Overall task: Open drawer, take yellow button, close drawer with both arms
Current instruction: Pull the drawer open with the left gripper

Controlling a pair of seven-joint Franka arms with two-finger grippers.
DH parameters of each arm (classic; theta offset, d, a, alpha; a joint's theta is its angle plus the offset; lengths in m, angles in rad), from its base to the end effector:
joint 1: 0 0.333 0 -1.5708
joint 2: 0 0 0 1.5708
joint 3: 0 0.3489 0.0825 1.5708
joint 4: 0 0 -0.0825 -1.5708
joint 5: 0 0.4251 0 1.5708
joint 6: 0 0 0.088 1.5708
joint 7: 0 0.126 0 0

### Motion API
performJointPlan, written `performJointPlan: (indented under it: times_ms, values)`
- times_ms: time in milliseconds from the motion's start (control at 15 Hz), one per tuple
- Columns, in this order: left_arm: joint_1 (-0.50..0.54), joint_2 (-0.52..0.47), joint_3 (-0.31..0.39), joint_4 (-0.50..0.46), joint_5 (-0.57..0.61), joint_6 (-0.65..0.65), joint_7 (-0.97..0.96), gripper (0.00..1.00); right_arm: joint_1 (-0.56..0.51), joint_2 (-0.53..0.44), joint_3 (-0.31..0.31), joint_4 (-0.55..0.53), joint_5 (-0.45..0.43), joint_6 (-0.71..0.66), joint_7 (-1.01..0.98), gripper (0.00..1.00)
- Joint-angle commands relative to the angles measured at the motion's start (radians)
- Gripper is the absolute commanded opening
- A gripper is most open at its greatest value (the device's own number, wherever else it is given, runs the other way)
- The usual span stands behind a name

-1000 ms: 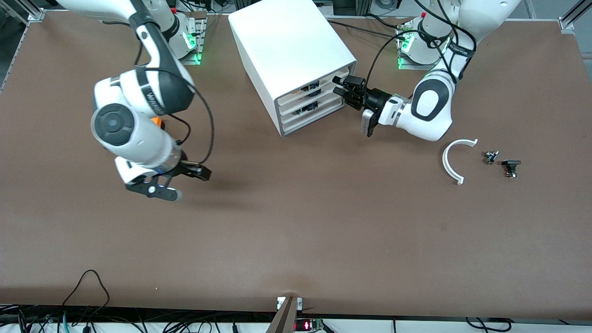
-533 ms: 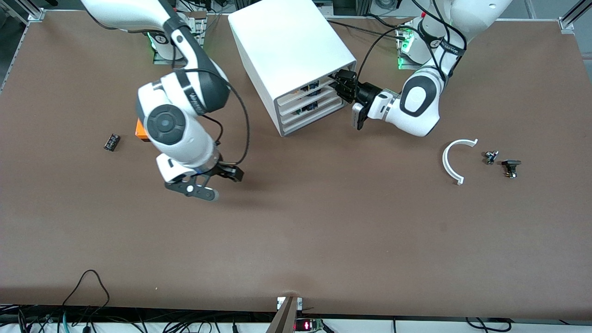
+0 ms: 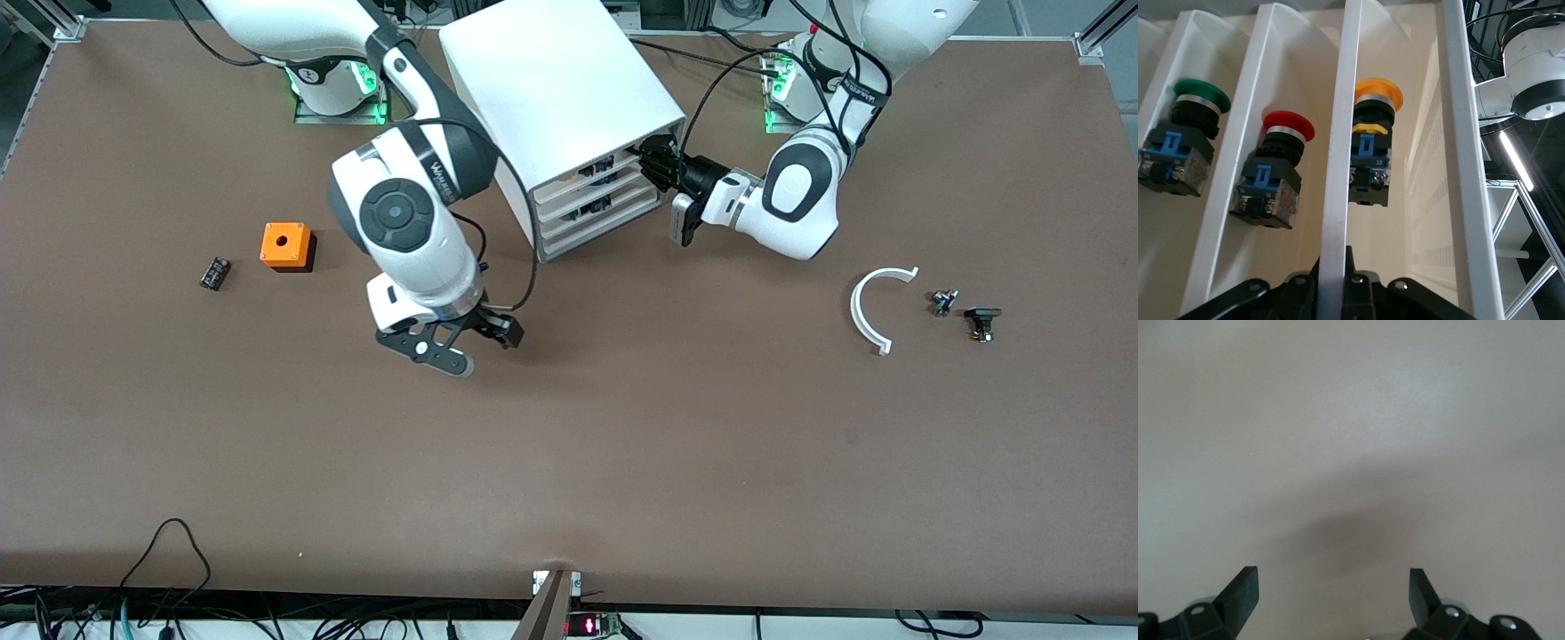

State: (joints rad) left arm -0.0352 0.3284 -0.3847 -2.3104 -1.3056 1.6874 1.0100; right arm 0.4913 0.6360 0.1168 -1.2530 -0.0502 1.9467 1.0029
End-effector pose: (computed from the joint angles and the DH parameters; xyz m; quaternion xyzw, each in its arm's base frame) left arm 0.4055 -0.3076 0.2253 0.7181 -0.2028 -0.1933 0.6371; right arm 0.6698 0.4341 0.3916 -0.9793 0.1998 -0.0137 0.0296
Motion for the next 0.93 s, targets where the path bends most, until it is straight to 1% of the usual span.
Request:
performJointPlan:
  times_ms: [0,67,200,267,400,600,733,867]
  values:
    - [0.043,0.032,0.015,0.043,-0.015,0.014,0.005,0.0,0.016,0.045,-0.002,0.072,-0.014,-0.008,0.04,1.0]
    - [0.053,0.05,0.018,0.055,-0.008,0.02,0.007,0.0,0.024,0.05,-0.002,0.084,-0.014,-0.008,0.054,1.0]
    - [0.06,0.081,0.03,0.101,0.06,0.063,0.005,0.0,0.032,0.057,-0.003,0.092,-0.014,-0.008,0.074,1.0]
    - [0.076,0.093,0.032,0.121,0.083,0.064,0.005,0.0,0.032,0.057,-0.003,0.092,-0.014,-0.008,0.074,1.0]
    - [0.122,0.103,0.03,0.173,0.168,0.063,-0.005,0.0,0.032,0.057,-0.003,0.101,-0.014,-0.014,0.075,1.0]
    - [0.169,0.113,0.029,0.259,0.271,0.057,-0.132,0.0,0.033,0.05,-0.002,0.106,-0.014,-0.044,0.107,1.0]
    - [0.172,0.116,0.03,0.302,0.318,0.055,-0.201,0.0,0.048,0.05,-0.002,0.127,-0.014,-0.049,0.175,1.0]
    - [0.193,0.147,0.03,0.341,0.338,0.055,-0.215,0.0,0.065,0.05,0.0,0.159,-0.014,-0.077,0.213,1.0]
